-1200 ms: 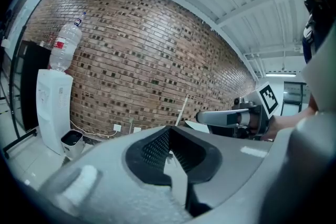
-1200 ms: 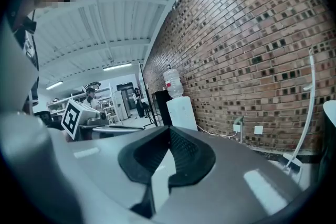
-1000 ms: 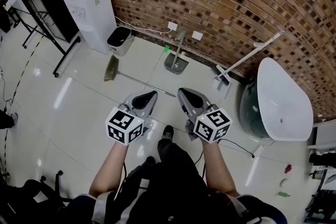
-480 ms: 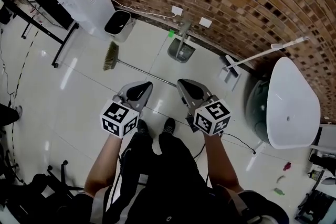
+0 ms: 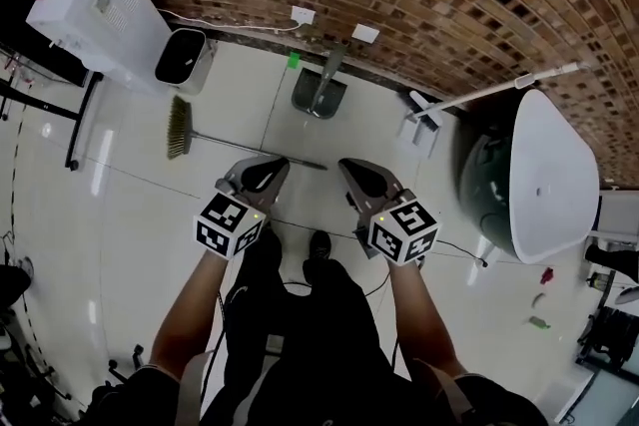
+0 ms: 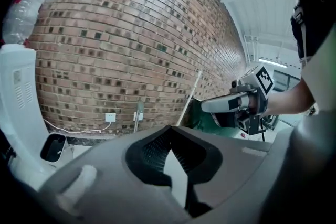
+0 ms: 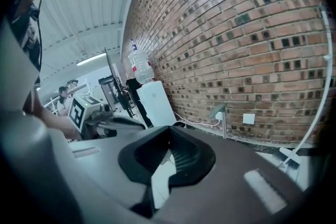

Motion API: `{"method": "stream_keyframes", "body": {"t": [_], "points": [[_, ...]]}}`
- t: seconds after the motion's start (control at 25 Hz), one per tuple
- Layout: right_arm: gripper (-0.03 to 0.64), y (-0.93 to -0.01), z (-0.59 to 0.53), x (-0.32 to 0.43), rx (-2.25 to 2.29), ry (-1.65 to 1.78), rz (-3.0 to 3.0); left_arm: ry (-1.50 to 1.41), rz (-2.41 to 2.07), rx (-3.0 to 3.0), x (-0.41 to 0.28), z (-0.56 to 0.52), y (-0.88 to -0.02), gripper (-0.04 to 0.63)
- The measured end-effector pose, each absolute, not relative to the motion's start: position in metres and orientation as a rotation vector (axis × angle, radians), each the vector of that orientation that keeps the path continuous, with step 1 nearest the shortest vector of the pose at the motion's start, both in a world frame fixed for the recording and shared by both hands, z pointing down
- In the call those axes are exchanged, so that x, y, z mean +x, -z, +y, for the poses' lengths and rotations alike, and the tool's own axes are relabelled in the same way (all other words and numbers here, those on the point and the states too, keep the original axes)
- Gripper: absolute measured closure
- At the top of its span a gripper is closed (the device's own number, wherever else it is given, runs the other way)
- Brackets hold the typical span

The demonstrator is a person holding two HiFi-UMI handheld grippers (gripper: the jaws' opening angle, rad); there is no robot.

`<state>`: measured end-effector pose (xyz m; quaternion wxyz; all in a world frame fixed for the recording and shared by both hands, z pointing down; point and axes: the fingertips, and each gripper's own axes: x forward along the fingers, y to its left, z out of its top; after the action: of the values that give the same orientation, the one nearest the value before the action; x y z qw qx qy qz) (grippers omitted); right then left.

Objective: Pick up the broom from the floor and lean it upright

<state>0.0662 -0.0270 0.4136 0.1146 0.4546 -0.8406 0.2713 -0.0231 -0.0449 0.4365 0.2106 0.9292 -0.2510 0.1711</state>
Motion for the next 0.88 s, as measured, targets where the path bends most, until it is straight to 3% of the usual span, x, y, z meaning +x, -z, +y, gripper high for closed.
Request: {"method": "stream_keyframes", "body": {"t": [0.24, 0.56, 0.88], "points": [[0.614, -0.496, -0.044, 0.086, 1.423, -0.808, -2.390, -0.568, -0.521, 2.617, -0.006, -0.069, -0.525, 0.595], [0.614, -0.667, -0.065, 0.122, 1.505, -0.830, -2.373, -0.658, -0.375, 2.643, 0.030, -0.090, -0.715, 0.594], [0.614, -0.771, -0.098, 0.131, 1.564, -0.785, -2.420, -1.021, 0.029, 2.716, 0.077, -0.086, -0.917, 0.594]]}}
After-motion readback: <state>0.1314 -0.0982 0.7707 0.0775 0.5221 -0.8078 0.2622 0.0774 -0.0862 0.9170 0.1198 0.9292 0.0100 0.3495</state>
